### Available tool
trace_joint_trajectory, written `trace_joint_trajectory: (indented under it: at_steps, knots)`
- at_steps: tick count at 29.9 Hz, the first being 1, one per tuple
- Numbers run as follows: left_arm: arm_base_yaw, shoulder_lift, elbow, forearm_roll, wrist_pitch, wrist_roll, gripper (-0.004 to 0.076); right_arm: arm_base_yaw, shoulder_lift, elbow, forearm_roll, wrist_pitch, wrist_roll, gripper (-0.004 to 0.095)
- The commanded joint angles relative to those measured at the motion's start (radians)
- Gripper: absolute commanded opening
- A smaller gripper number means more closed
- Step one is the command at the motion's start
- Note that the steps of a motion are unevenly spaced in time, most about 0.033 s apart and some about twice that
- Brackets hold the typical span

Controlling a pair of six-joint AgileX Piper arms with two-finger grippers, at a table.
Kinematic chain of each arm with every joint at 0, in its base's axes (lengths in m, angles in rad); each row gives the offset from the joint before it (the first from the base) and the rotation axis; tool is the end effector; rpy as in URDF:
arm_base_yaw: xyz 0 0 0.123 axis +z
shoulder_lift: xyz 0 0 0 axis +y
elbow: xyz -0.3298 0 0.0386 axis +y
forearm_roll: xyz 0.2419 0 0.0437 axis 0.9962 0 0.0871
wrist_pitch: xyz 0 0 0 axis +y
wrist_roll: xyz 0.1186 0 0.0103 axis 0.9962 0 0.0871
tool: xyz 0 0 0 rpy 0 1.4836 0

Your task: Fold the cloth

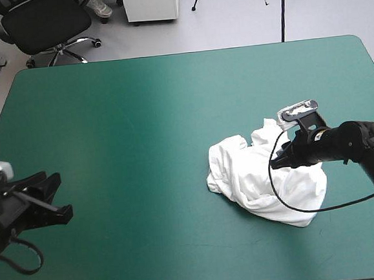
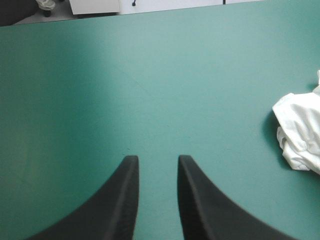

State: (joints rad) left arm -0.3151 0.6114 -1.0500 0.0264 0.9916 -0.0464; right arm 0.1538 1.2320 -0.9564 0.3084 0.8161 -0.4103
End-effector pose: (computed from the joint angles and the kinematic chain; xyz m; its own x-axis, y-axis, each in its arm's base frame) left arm 0.0568 -0.0157 0.4327 -0.4360 0.1085 -0.8934 0.2773 0.9606 -0.0186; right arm 0.2292 0.0622 0.3266 -0.7526 -0.3083 -0.5818 -0.4253 0.9022 0.0721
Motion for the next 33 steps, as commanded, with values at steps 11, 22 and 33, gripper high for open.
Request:
trace_joint_trajectory:
  at_steps: [11,22,33]
  knots:
    - [-0.005,-0.185,0.163,0.007,0.039,-0.041,0.0207,-0.002,-0.020,-0.036,0.006,-0.012,-0.059,0.0539]
    - [-0.005,-0.194,0.251,-0.001,0.015,-0.041,0.0207,-0.002,0.100,-0.036,-0.033,0.008,-0.054,0.0541]
    - [-0.005,-0.194,0.251,-0.007,-0.008,-0.041,0.0207,-0.002,0.285,-0.036,-0.018,-0.041,-0.051,0.0540]
